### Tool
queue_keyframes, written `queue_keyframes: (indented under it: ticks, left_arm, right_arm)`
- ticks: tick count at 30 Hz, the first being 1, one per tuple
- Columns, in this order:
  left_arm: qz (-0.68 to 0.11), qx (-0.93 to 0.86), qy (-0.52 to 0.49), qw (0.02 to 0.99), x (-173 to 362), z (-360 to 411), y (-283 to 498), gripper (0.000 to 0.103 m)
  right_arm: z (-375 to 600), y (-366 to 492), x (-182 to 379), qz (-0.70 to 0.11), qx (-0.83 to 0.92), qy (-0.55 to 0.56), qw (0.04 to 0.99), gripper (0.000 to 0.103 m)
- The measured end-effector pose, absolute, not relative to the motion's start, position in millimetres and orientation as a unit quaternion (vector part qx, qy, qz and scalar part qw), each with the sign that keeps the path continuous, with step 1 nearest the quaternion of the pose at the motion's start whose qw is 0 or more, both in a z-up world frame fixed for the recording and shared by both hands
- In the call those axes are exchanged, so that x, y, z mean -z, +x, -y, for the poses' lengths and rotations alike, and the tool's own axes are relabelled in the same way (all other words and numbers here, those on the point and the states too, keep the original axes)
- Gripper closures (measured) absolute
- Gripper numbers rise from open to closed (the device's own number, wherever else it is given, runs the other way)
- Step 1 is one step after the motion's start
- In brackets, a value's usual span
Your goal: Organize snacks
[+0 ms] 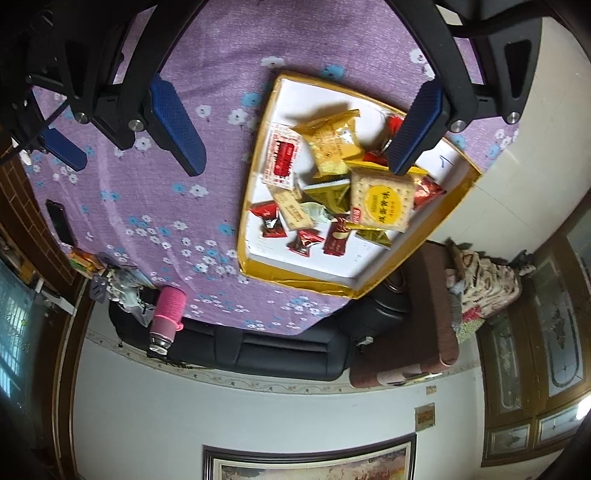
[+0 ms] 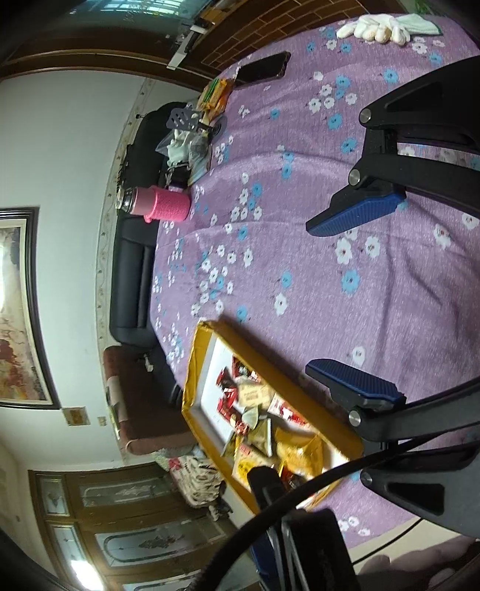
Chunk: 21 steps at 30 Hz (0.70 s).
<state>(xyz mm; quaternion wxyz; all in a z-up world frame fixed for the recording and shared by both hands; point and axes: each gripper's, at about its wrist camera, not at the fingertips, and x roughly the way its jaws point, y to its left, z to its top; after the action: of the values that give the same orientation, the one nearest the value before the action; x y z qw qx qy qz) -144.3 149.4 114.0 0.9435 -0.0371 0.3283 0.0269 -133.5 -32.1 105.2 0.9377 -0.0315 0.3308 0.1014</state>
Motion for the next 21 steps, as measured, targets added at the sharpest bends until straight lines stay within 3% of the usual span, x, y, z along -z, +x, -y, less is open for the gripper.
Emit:
queue_keyframes:
  ticks: [21]
  left_arm:
    - [-0.350,-0.038,-0.034,0.935,-104.5,-160.2,-132.5,0.004]
  right_arm:
    - [0.1,-131.4,-91.9,-0.340,-0.138,-0.019,0.930,0.034]
